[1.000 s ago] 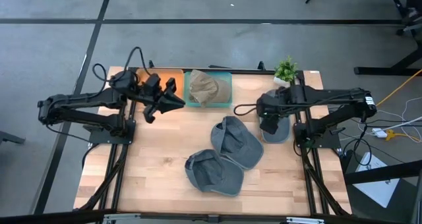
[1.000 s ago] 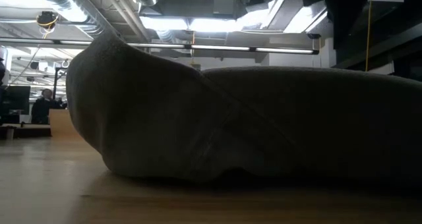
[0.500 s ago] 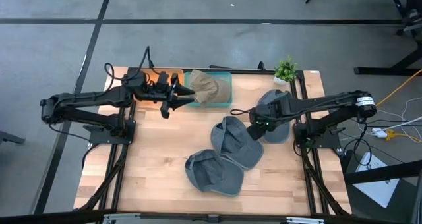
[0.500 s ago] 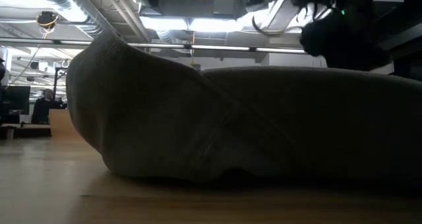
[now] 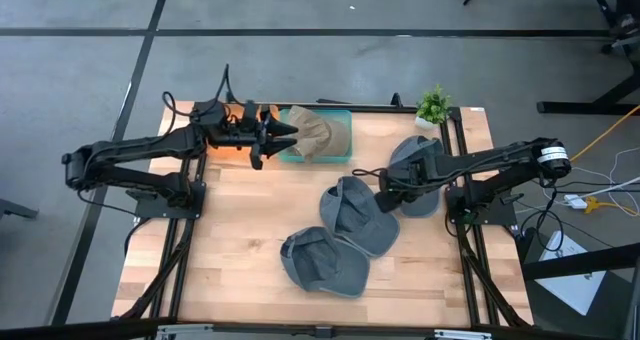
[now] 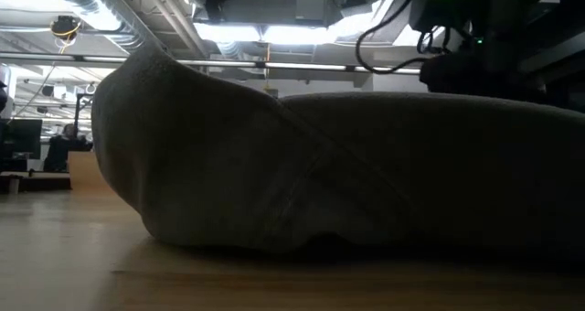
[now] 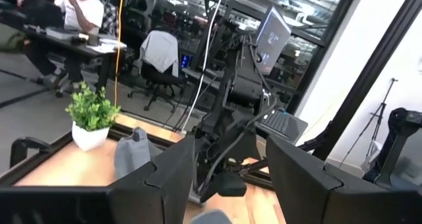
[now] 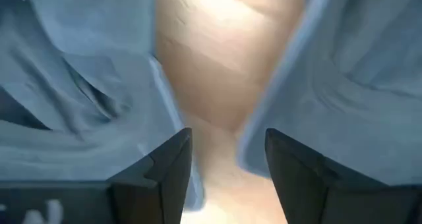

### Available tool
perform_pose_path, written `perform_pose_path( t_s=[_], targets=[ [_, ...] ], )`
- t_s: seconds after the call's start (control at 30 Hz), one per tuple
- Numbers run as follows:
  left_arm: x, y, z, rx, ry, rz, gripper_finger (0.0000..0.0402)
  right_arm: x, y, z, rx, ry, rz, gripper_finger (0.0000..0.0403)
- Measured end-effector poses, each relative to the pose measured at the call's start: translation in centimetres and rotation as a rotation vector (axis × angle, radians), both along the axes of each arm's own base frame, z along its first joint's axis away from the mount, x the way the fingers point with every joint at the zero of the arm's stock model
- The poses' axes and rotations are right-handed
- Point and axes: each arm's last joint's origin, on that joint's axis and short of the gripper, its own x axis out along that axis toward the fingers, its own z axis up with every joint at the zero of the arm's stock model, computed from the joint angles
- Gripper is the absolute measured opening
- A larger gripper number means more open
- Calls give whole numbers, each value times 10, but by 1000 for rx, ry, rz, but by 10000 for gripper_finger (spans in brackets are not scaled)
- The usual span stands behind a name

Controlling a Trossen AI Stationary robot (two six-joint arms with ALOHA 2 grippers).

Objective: Pick & Place hat
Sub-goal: Put the top gray cap into the orange bin

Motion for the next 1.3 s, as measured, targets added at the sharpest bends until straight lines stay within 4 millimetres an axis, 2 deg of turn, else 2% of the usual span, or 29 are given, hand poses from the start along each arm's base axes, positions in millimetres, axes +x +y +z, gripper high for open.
perform_pose_path(
  t_s=[0.27,0.5,0.93,1.13,1.23,1.3],
  targets=[
    [9,0,-8,-69,36,-17,183,-3,-5,0,-169,26,-32,190],
    [14,1,-13,-186,50,-21,184,-1,-5,-1,-184,25,-35,190],
    [13,2,-13,-159,52,-16,185,18,-5,-44,-190,210,-16,190],
    [13,2,-13,-102,57,-14,185,21,-5,-55,-192,260,-7,189],
    [13,2,-15,-55,80,-11,185,21,-4,-55,-188,262,14,168],
    [13,2,-16,-33,89,-11,185,21,-4,-54,-170,261,22,135]
  ],
)
